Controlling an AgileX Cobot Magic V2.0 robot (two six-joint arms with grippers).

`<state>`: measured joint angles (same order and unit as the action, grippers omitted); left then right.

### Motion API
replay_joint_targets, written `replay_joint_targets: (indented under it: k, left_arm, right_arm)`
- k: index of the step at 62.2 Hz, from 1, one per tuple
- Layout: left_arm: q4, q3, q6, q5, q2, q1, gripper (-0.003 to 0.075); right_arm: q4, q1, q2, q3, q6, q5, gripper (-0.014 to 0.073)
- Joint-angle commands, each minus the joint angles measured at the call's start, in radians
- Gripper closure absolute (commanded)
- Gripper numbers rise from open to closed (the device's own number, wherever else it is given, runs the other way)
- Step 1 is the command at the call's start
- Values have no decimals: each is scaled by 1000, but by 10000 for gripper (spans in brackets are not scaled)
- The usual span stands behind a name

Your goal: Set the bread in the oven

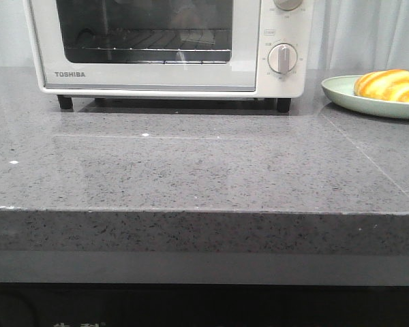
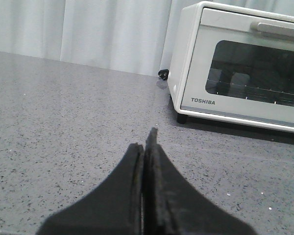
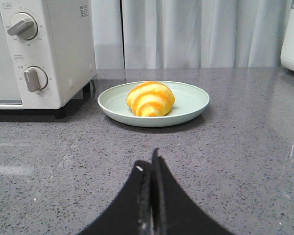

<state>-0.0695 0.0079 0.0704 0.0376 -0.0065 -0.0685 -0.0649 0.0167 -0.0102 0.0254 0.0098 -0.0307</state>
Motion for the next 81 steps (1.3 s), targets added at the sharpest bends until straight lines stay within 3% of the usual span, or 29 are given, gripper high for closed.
replay_joint_targets:
  k: [1, 18, 27, 51, 65, 81]
  left_arm:
    - [-8, 23, 2, -79, -20, 3, 738]
    - [-8, 23, 2, -79, -20, 3, 738]
    - [-8, 23, 2, -79, -20, 3, 738]
    - [-5, 23, 2, -82, -20, 3, 738]
    - [-5, 16, 2, -104, -20, 3, 738]
    - [-9, -200, 2, -10, 1, 3, 738]
  right_arm:
    - [0, 6, -20, 4, -10, 84, 715]
    - [5, 6, -20, 4, -10, 84, 715]
    - [92, 6, -20, 4, -26, 84, 715]
    - [92, 6, -20, 4, -25, 87, 715]
    - [-22, 6, -20, -1, -24, 70, 715]
    - [-59, 6, -19, -173, -24, -68, 715]
